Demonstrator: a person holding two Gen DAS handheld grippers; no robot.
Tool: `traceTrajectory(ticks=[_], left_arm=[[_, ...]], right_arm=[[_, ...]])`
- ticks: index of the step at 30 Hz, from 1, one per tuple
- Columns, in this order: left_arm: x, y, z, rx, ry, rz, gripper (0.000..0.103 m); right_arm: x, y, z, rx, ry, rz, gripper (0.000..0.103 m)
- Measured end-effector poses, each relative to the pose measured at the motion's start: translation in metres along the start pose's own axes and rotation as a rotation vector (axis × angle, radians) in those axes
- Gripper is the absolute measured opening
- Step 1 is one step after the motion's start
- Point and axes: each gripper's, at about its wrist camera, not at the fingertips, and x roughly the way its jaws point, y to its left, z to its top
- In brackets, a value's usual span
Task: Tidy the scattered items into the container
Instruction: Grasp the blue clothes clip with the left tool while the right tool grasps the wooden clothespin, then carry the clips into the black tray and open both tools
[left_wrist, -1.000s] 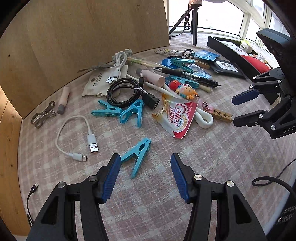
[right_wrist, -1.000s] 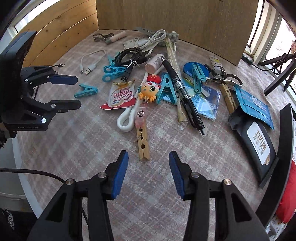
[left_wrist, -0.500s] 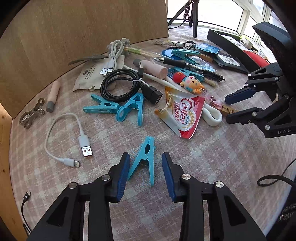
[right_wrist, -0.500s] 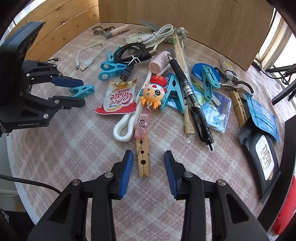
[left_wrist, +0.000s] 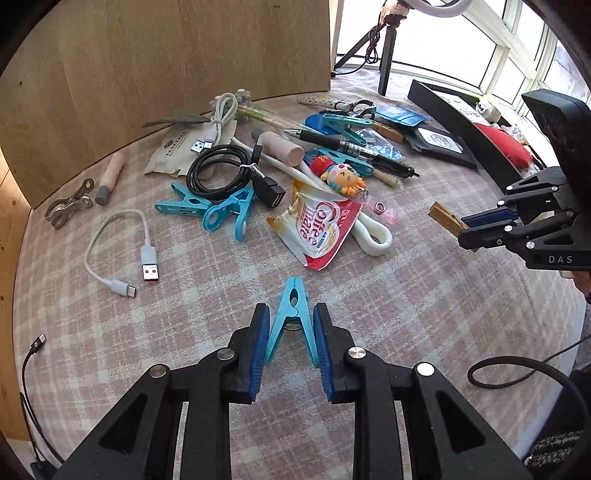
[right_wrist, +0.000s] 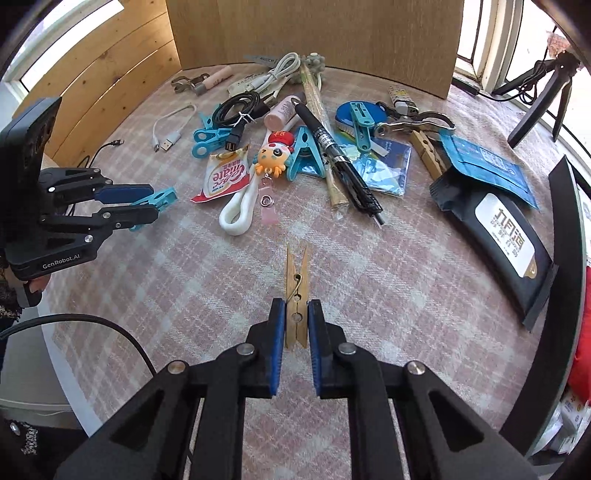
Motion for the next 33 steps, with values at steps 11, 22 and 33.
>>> traceTrajectory(ticks=[11,22,33], left_arm=[[-0.026,-0.121,0.09,0.135,-0.15,-0.163,0.023],[-0.002,-0.263,0.189,0.31,-0.213,-0.304,0.023],[0.012,-0.314,0.236,0.293,-0.271,-0.294,0.079]], right_arm=[[-0.114,-0.117,-0.032,0.256,-0.193,-0.132,0.012],[-0.186,-0.252,-0.076,0.482,-0.251,-0.339,0.013],[-0.228,-0.278,-0.091,0.561,-0.393,-0.453,0.066]])
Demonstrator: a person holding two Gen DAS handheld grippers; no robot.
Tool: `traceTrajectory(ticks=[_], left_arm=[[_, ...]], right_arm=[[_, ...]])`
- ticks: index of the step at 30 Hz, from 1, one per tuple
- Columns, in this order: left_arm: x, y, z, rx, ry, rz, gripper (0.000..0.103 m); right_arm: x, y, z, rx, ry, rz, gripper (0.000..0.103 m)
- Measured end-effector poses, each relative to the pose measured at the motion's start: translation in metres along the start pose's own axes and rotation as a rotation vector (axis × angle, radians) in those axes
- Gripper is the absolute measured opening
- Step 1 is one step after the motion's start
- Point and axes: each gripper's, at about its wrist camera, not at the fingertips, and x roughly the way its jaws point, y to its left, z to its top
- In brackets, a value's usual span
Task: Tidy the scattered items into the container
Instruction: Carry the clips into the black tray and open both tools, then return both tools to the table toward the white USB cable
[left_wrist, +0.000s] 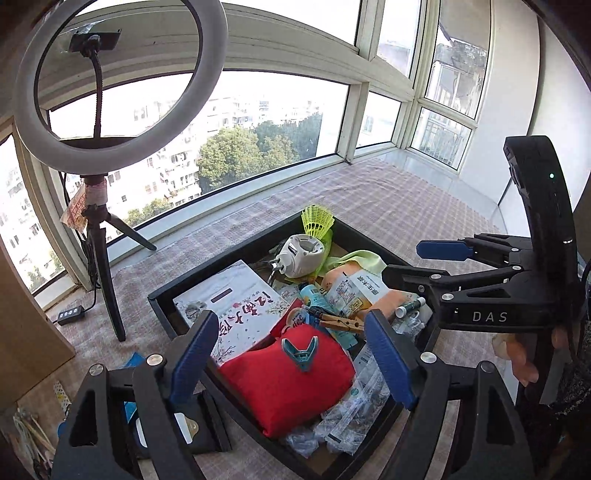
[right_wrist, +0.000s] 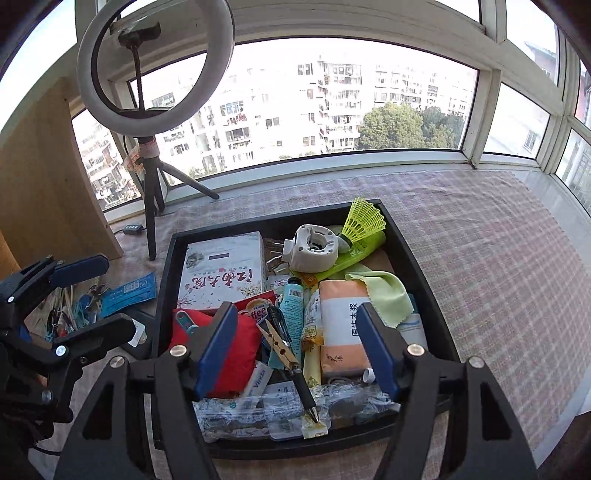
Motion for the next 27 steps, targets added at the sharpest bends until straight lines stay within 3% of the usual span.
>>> traceTrajectory(ticks=[3,9,16,24,27], left_arm=[[-0.004,0.006,-0.006,-0.004,0.005,0.02,0.077],[-0.026,0.035,-0.029,-0.078,0.035,0.042,0.072],[-0.081,0.101,-0.079,-0.179,0.062,0.162,0.069],[-0.163,0.192,-0.163,-0.308,0.117,0.413,0.064],[-0.187,0.227,-0.198,-0.407,0.145,0.488,0.055]], right_arm=[[0.001,0.003,0.001,-0.003,0.003,-0.009,0.066],[0.004,0.031,-0.003,-0.041,0.021,0.053,0.066],[0.004,0.091,-0.001,-0.15,0.039,0.154,0.066],[0.015,0.177,-0.007,-0.292,0.095,0.294,0.064],[0.027,0.213,-0.014,-0.335,0.138,0.35,0.057]])
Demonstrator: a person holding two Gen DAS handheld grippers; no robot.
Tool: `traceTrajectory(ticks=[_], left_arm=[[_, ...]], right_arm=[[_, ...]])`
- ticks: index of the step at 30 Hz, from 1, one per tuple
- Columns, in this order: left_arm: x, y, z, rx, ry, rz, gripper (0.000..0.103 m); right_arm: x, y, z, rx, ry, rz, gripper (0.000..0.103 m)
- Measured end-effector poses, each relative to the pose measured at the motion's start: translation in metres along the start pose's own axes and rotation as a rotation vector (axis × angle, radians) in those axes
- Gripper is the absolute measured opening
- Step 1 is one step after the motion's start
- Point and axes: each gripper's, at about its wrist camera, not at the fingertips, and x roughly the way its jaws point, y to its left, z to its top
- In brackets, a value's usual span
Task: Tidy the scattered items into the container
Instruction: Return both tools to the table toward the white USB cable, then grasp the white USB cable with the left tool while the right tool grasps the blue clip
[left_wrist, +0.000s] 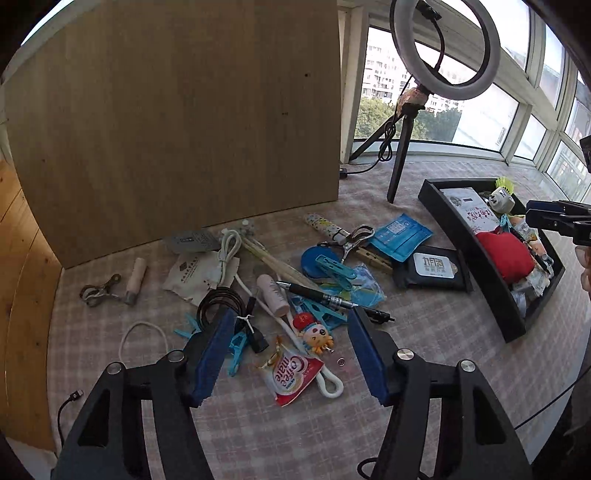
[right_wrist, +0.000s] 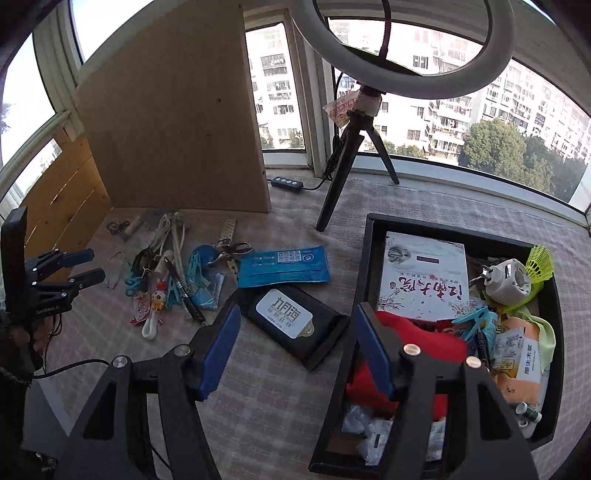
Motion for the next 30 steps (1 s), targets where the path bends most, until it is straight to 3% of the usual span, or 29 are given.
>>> traceTrajectory(ticks=[5,11,15,25,30], left_arm=[[0.01,0.06,-0.022,-0.137,0.038,0.061,0.054],[0.037,0.087,-0.035,-0.208,0.084,0.087,0.051],[0.058,0.097,-0.035,-0.254,0.119,0.086,0.044],[0.093,0.099,-0.031,-0.227,0.188,0.121,0.04],[0.101,0.097,-0.032,-0.217,0.208,0.145,0.036]], right_arm=[[0.044,0.059,0.014,-0.098,0.066,0.067,0.052],[0.103,0.114,0.029,-0.2,0.14,0.075,0.043],[0.131,0.125,0.034,-0.212,0.179,0.078,0.04],[0.162,0.126,0.042,-0.219,0.232,0.089,0.04],[0.181,0.133,0.041,-0.247,0.262,0.054,0.04]])
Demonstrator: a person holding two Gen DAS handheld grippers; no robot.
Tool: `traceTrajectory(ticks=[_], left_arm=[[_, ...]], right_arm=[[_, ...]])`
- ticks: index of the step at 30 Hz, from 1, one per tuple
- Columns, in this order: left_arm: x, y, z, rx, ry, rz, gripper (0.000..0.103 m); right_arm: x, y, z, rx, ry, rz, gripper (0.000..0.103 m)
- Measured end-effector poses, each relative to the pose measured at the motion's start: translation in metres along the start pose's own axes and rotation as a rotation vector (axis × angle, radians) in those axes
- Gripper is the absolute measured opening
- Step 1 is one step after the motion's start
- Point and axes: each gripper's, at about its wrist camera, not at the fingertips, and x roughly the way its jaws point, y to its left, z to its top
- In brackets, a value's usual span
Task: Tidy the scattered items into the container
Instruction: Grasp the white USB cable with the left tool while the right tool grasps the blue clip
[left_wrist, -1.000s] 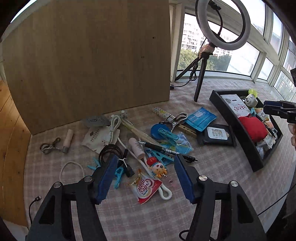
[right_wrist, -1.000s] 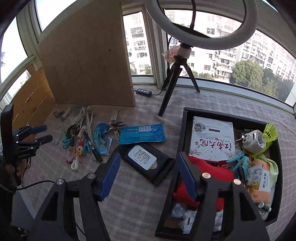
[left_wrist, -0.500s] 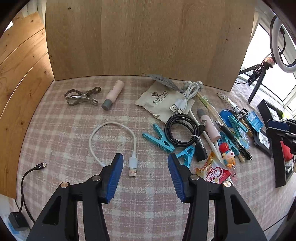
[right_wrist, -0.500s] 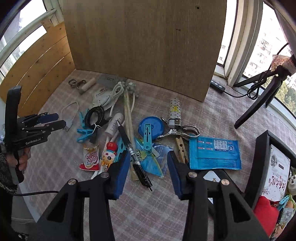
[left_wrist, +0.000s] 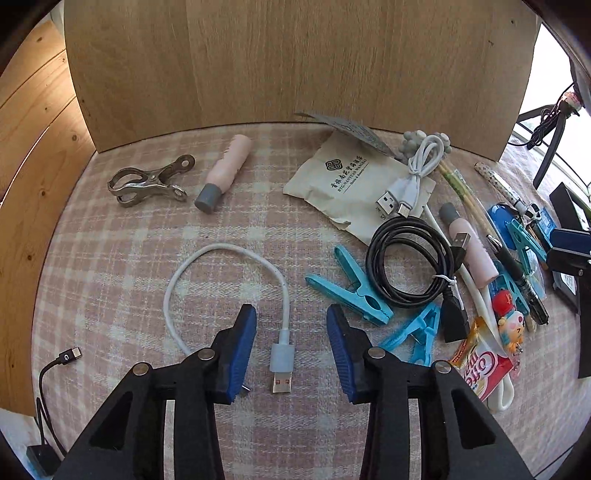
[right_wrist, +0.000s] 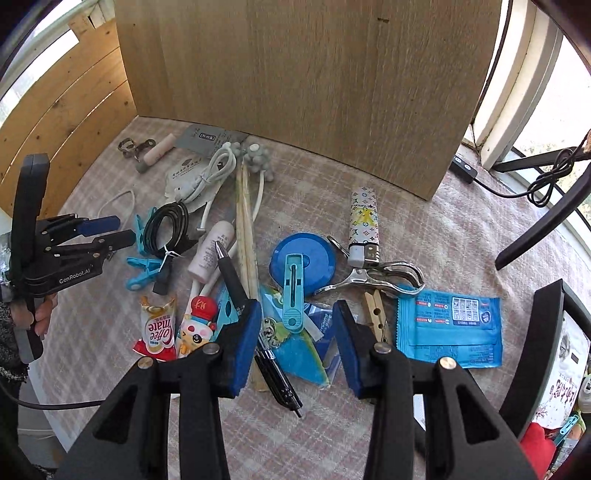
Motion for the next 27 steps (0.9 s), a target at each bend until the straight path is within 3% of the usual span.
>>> traceTrajectory(ticks=[4,6,7,9,10,17,27], left_arm=[[0.001,-0.002,0.002,0.0,-0.008,0.004,0.03],[0.005,-0.004,0.007,0.006,-0.014,0.008,0.019],[0.006,-0.004,0.009,0.008,-0.017,0.01,0.01],[0.012,-0.008,0.014,0.008,-0.024,0.009,0.004],[0.013,-0.008,0.014,0.005,-0.029,0.004,0.003],[-0.002,0.008,-0.005,-0.033,-0.054,-0.049,0.003],[-0.081,0.026,-0.025,-0.093,-0.171,-0.117,0.003]], right_arm=[[0.013,-0.003,0.005,0.003,0.021,-0.012,0.039],[0.018,-0.003,0.007,0.003,0.034,-0.006,0.032],[0.02,-0.002,0.008,0.002,0.043,-0.004,0.023],[0.026,-0.001,0.008,0.001,0.062,0.005,0.017],[0.028,-0.001,0.007,0.003,0.067,0.01,0.012],[0.007,-0.008,-0.005,0.053,0.007,0.045,0.012],[-0.051,-0.018,-0.037,0.127,-0.097,0.078,0.012]])
